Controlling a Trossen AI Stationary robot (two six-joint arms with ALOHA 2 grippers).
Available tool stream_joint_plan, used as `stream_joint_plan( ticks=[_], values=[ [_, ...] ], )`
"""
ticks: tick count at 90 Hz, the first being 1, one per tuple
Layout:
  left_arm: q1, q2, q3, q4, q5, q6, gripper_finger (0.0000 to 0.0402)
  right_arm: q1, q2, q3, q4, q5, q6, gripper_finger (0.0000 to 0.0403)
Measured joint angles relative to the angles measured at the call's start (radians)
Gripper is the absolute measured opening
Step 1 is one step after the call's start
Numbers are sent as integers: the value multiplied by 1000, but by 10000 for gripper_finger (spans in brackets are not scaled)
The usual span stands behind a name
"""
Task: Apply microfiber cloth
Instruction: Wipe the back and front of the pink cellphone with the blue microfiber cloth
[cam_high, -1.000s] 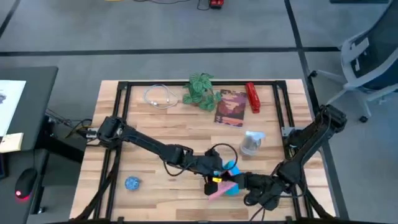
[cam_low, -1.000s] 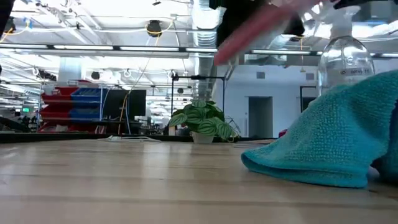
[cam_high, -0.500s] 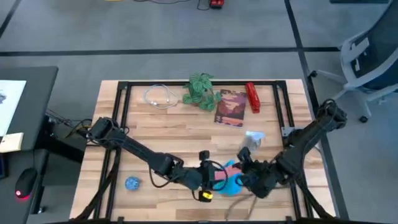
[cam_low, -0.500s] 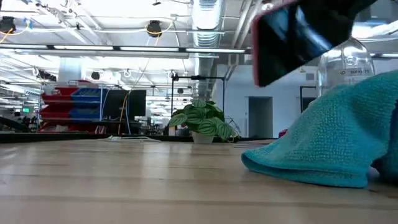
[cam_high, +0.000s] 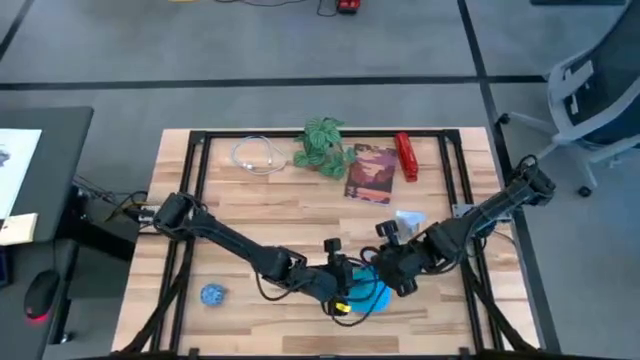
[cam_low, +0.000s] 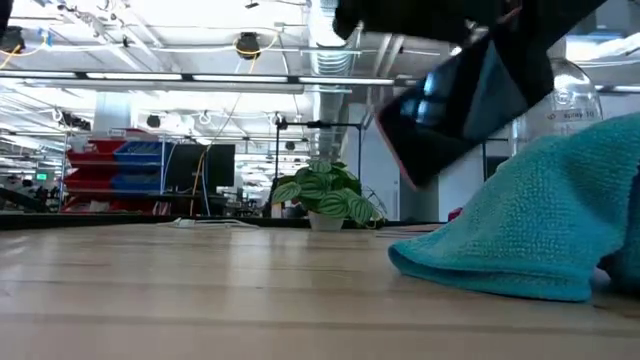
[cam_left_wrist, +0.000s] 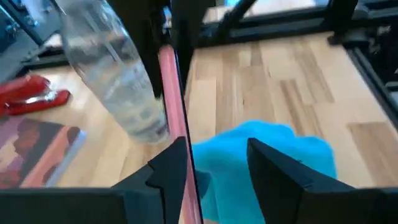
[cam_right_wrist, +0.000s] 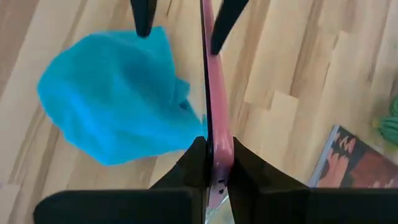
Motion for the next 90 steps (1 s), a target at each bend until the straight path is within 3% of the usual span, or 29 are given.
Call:
stream_joint_plan(
  ticks=[20,30,56,74,90],
  values=[
    [6,5,0,4,-90,-9,188,17,-1,0,10,1,0,23],
    [9,6,3,26,-61,-45,181,33,-1,0,31,2,0,22],
    [37,44,6,159,25,-52,106,46,-1,1,65,3,8,23],
    [38,48,6,159,17,-56,20,46,-2,0,64,6,19,27],
    [29,48,6,158,-12,-133,9,54,-2,2,45,10,-25,74]
  ],
)
